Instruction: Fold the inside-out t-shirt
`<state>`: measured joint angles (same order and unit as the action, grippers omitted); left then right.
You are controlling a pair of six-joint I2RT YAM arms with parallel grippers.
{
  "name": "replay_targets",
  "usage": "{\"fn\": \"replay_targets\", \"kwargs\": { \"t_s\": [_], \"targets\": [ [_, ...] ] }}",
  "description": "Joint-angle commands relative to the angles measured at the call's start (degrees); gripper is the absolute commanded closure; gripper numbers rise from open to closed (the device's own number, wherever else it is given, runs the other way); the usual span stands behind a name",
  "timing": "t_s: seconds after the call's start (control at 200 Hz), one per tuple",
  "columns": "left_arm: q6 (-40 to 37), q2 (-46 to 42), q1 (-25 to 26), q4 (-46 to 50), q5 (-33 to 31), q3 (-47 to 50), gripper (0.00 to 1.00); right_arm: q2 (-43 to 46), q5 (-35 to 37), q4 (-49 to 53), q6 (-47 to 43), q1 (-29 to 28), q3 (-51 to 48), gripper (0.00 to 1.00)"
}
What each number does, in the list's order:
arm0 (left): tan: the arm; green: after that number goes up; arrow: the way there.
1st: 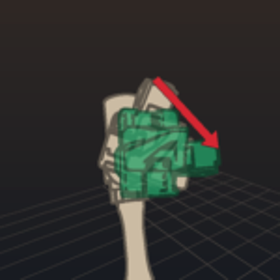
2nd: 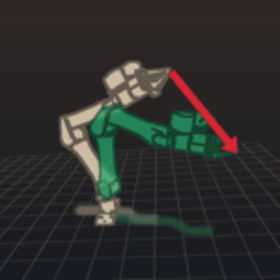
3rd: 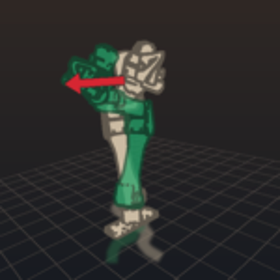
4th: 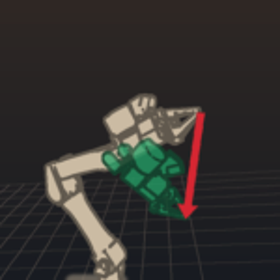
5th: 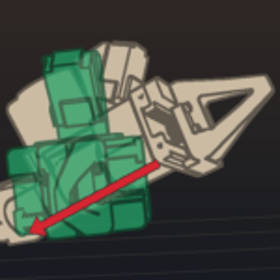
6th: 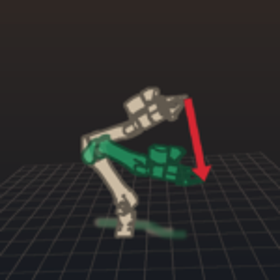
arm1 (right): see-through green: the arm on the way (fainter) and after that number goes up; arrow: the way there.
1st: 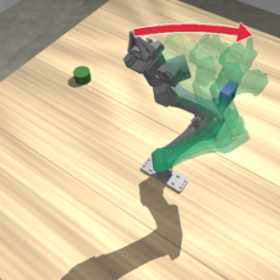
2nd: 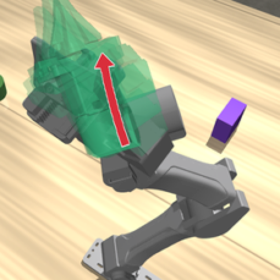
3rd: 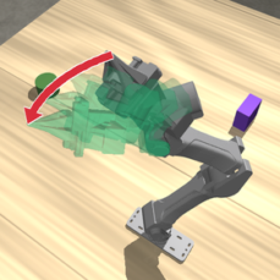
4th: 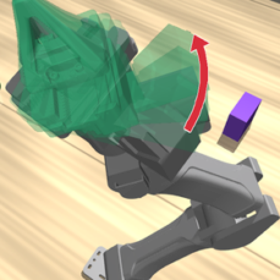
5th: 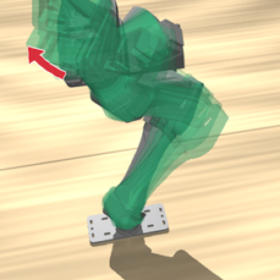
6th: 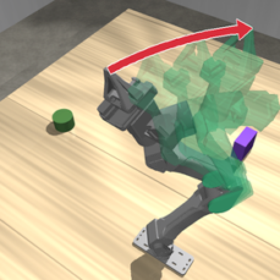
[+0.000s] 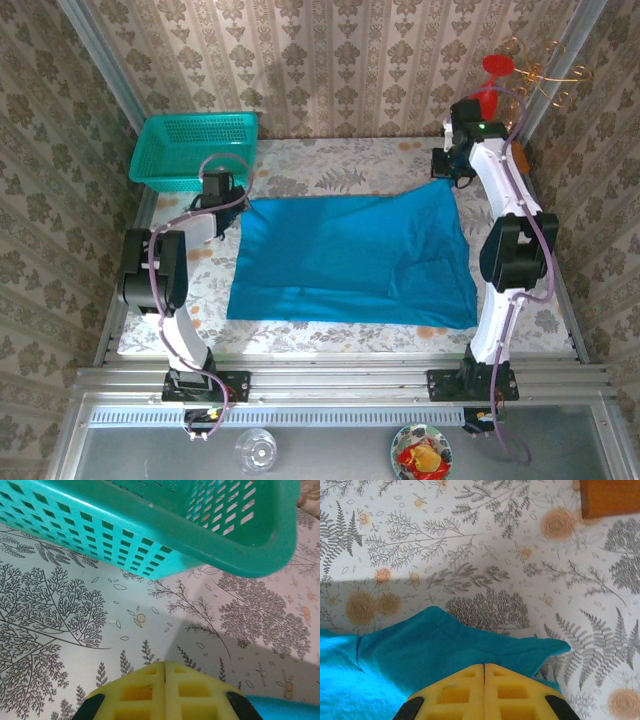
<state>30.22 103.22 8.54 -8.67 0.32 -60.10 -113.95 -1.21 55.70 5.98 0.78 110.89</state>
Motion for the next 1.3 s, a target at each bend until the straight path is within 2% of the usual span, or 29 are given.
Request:
{"fn": "replay_targets", "kwargs": {
  "t_s": [0.0, 0.345, 0.715, 0.965, 1.26, 1.295],
  "targets": [
    [-0.8, -3.2, -0.6, -1.0, 0.9, 2.7, 1.00, 6.0, 1.2, -4.2, 3.2, 0.8, -5.5, 1.00],
    [1.6, -13.8, -0.9, -2.5, 1.1, 14.3, 1.00, 21.5, 1.3, -14.5, 14.8, 4.0, -32.7, 1.00],
    [6.3, -26.0, -1.4, 3.0, 0.7, 25.2, 1.00, 36.7, 1.1, -21.7, 25.0, 5.0, -55.7, 1.00],
    [9.3, -33.0, -1.5, 7.2, -0.1, 30.7, 1.00, 43.0, -0.2, -24.7, 30.8, 5.0, -65.1, 1.00],
    [12.7, -37.8, -1.5, 8.7, 0.1, 36.5, 1.00, 46.0, 2.5, -24.7, 36.3, 5.0, -71.3, 1.00],
    [12.9, -37.9, -1.5, 8.7, 0.3, 36.9, 0.97, 46.3, 2.8, -24.7, 36.9, 5.0, -72.0, 1.00]
  ]
}}
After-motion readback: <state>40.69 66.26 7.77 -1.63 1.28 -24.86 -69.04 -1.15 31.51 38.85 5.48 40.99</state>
